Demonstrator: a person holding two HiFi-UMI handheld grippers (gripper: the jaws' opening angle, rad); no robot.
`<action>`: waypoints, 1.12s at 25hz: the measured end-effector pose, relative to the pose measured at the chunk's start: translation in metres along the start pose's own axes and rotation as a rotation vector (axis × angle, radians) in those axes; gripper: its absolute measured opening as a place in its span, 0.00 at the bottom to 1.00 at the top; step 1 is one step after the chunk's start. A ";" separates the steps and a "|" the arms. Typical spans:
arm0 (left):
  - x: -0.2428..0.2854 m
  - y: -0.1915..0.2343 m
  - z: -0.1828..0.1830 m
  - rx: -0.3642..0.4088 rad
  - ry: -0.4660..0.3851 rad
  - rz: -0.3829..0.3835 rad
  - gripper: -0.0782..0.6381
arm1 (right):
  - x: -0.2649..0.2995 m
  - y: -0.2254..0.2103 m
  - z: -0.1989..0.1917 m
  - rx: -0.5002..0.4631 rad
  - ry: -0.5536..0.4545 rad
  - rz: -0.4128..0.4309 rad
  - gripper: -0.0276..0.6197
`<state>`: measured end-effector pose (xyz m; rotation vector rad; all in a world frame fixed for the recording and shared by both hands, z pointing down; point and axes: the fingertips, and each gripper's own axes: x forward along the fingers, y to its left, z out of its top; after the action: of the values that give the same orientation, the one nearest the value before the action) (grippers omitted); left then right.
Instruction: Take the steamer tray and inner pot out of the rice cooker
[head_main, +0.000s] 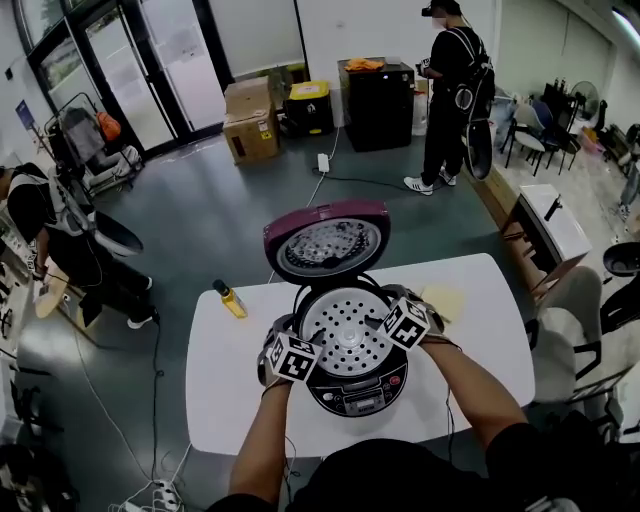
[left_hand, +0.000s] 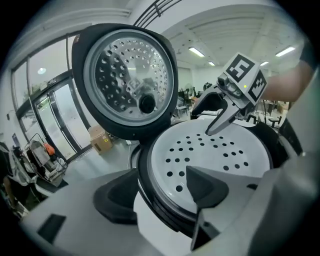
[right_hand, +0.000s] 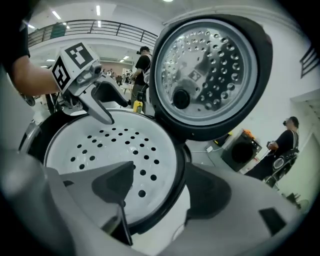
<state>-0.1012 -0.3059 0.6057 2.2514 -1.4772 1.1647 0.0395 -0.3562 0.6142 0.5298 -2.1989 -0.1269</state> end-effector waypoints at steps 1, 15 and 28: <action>0.003 0.000 -0.002 0.015 0.018 0.002 0.51 | 0.005 -0.001 -0.001 -0.017 0.011 0.000 0.53; 0.012 0.014 -0.002 0.108 0.069 0.083 0.28 | 0.020 -0.010 -0.003 -0.060 0.021 -0.059 0.27; 0.001 0.016 0.009 0.135 0.016 0.146 0.24 | 0.002 -0.017 0.011 -0.109 -0.043 -0.182 0.19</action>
<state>-0.1103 -0.3197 0.5968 2.2449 -1.6265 1.3603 0.0356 -0.3737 0.6043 0.6702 -2.1687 -0.3554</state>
